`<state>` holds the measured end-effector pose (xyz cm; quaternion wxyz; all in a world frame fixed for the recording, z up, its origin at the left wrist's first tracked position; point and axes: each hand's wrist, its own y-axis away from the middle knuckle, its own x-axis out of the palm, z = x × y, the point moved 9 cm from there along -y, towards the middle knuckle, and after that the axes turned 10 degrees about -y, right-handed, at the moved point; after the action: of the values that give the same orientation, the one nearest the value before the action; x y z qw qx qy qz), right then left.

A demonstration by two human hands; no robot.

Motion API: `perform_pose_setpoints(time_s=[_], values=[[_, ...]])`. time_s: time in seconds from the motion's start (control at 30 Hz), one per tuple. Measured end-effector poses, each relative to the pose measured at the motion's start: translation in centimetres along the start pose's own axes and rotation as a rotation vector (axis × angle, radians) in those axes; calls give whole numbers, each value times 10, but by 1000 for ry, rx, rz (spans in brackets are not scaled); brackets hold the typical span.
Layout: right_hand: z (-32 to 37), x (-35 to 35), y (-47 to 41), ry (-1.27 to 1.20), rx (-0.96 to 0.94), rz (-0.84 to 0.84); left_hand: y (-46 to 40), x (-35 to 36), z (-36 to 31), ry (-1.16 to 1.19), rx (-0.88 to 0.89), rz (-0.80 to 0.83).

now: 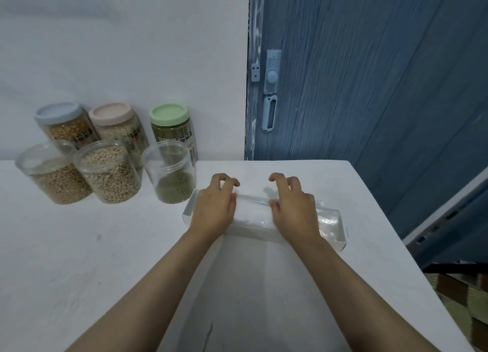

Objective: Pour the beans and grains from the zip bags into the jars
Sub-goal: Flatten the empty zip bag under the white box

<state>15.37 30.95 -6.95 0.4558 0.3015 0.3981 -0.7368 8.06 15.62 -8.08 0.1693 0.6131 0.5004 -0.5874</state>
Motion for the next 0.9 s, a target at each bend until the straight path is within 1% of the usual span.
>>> perform_pose_setpoints(time_s=[0.07, 0.13, 0.2, 0.3, 0.37, 0.43, 0.5, 0.63, 0.77, 0.83, 0.9], values=[[-6, 1, 4, -91, -42, -2, 4, 3, 3, -37, -51, 7], [-14, 1, 10, -91, -80, 58, 7, 4, 7, -54, -70, 6], [-20, 0, 21, 10, -30, 181, 13, -2, 4, -92, -35, -17], [-27, 0, 39, 150, 43, 335, 32, -10, -1, -154, 17, -96], [-27, 5, 46, 210, 37, 362, 45, -1, -7, -171, 47, -63], [-29, 11, 45, 232, 37, 348, 51, 7, -9, -205, 49, -31], [-28, 10, 43, 226, 21, 258, 51, 8, -8, -217, 43, -41], [-22, -3, 46, 218, -88, 0, 48, 6, -9, -249, 33, -61], [-19, -21, 48, 126, -208, -244, 49, 6, -9, -246, 22, -102], [-17, -21, 46, 127, -251, -275, 49, 6, -8, -245, 20, -114], [-17, -19, 42, 110, -283, -263, 49, 7, -7, -252, 21, -101]])
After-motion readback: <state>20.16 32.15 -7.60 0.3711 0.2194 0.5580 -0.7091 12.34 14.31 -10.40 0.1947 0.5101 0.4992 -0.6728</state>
